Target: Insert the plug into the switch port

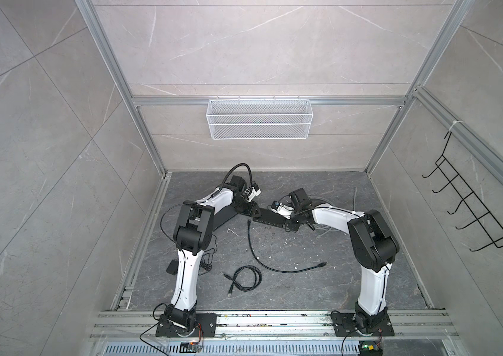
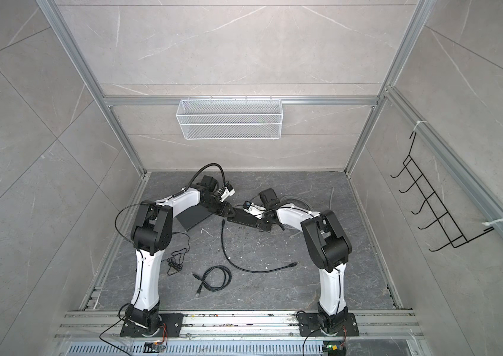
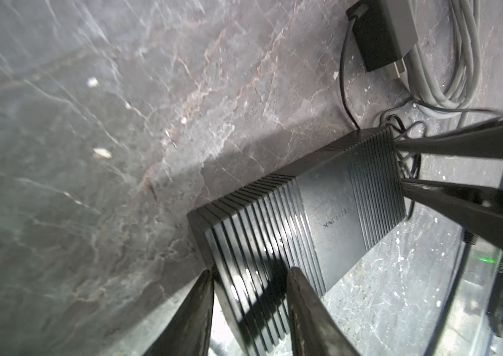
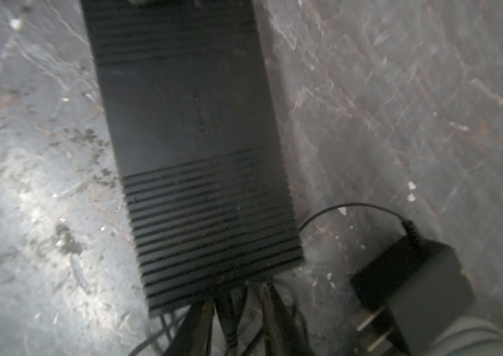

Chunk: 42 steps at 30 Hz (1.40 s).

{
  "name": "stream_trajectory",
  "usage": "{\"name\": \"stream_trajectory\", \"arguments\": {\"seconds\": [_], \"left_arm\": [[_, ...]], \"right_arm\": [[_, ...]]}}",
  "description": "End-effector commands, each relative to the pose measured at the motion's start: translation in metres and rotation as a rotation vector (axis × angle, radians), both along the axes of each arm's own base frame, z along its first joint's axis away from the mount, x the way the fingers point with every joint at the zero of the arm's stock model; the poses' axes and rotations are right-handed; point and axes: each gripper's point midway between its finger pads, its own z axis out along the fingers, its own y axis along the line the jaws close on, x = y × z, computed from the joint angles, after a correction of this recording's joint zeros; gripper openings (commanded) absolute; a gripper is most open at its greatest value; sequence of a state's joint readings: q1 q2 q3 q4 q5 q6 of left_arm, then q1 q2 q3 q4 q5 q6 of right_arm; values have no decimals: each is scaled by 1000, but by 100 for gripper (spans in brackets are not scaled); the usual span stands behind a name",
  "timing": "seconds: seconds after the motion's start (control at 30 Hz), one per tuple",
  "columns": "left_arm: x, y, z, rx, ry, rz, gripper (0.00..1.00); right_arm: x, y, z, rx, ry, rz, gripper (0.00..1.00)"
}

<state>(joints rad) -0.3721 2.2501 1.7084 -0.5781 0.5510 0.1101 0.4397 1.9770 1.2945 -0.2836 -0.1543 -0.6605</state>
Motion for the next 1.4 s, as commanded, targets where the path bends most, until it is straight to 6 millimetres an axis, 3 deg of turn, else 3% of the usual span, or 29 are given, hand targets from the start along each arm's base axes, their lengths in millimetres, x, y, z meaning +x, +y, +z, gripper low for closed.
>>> {"name": "stream_trajectory", "arguments": {"seconds": [0.0, 0.2, 0.33, 0.53, 0.73, 1.07, 1.37], "left_arm": [[-17, 3, 2, 7, 85, 24, 42], [-7, 3, 13, -7, 53, 47, 42], [-3, 1, 15, -15, 50, 59, 42], [-2, -1, 14, -26, 60, 65, 42], [-4, -2, 17, -28, 60, 61, 42], [-8, -6, 15, -31, 71, 50, 42], [-8, -10, 15, -37, 71, 48, 42]], "right_arm": [[0, 5, 46, 141, -36, 92, 34], [-10, 2, 75, 264, 3, 149, 37], [0, 4, 62, 252, 27, 147, 33], [-4, 16, 47, 297, 139, 175, 32], [-14, 4, 28, 205, 206, 189, 32], [-6, -11, 1, 98, 213, 152, 31], [-12, -9, -10, 73, 239, 185, 27]]}}
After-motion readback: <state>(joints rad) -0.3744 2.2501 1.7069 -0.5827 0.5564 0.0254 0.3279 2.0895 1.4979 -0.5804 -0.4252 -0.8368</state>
